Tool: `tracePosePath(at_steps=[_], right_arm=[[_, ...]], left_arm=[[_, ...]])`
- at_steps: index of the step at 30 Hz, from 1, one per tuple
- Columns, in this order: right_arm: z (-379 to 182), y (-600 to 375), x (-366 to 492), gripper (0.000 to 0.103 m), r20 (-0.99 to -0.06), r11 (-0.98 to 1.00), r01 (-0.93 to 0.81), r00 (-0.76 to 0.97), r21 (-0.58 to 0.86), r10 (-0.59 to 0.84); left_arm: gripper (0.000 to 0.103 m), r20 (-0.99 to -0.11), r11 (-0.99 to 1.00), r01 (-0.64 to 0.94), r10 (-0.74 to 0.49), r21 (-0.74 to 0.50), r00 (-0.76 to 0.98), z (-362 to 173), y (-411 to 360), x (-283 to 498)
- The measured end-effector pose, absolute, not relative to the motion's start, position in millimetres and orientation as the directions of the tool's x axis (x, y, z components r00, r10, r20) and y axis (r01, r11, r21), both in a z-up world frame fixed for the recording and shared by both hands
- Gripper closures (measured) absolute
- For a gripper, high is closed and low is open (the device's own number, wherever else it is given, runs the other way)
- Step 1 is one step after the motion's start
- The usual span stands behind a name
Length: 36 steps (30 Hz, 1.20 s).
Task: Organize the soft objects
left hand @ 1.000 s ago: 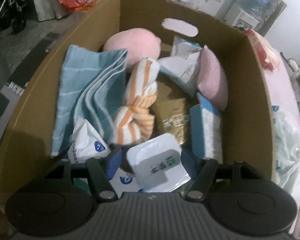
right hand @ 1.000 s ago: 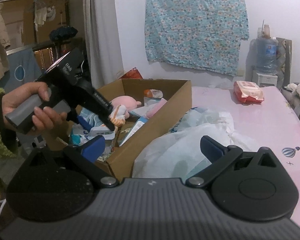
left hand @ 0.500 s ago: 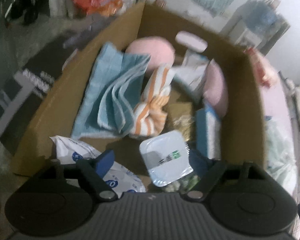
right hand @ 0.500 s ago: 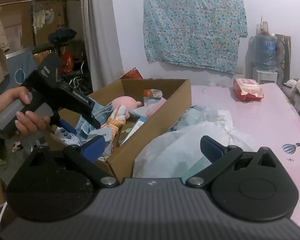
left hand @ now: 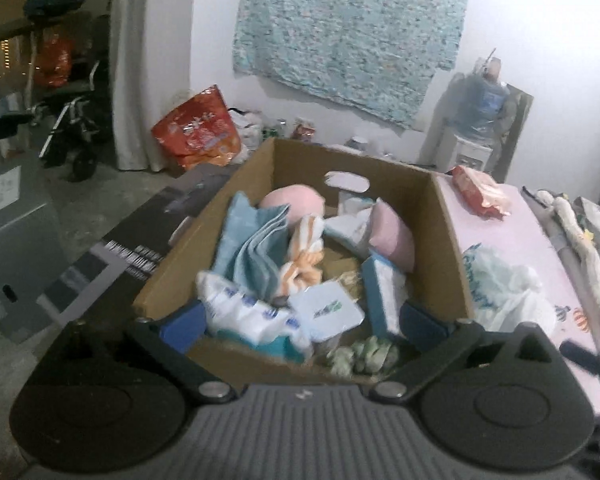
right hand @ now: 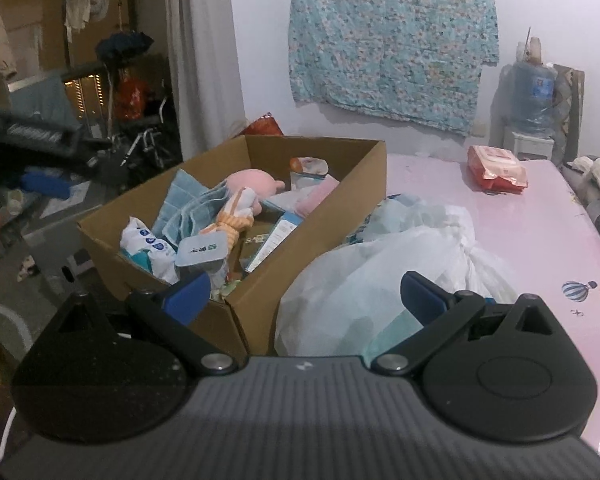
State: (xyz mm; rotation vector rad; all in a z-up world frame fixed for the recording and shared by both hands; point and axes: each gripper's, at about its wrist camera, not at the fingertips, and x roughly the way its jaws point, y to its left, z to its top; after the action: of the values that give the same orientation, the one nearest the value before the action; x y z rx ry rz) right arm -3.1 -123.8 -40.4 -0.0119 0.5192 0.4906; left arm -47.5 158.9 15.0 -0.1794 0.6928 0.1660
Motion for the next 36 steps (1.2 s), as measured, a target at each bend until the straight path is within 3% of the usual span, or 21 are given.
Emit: tracePosePath(at_steps=[11,23,36], right_arm=[[-43,-101,-19,0.001,-0.451,0.931,-0.362,0.84,-0.052,0.301],[-35,-112,-31,0.001,-0.461,0.948,-0.317,0.839,0.016,0.288],[-27,-129,-38,0.001,-0.445,0.947,-0.295,0.837,0.123,0.319]], left_arm=[[0.0,-0.652,0.956,-0.288,0.188,-0.048,0.734,-15,158,-79],[0.0,-0.644,0.966,-0.172,0.009,-0.191,0.765,-31,138,-74],[0.0,-0.594,0.975,-0.176,0.063,-0.133,0.802,-22,125,-81]])
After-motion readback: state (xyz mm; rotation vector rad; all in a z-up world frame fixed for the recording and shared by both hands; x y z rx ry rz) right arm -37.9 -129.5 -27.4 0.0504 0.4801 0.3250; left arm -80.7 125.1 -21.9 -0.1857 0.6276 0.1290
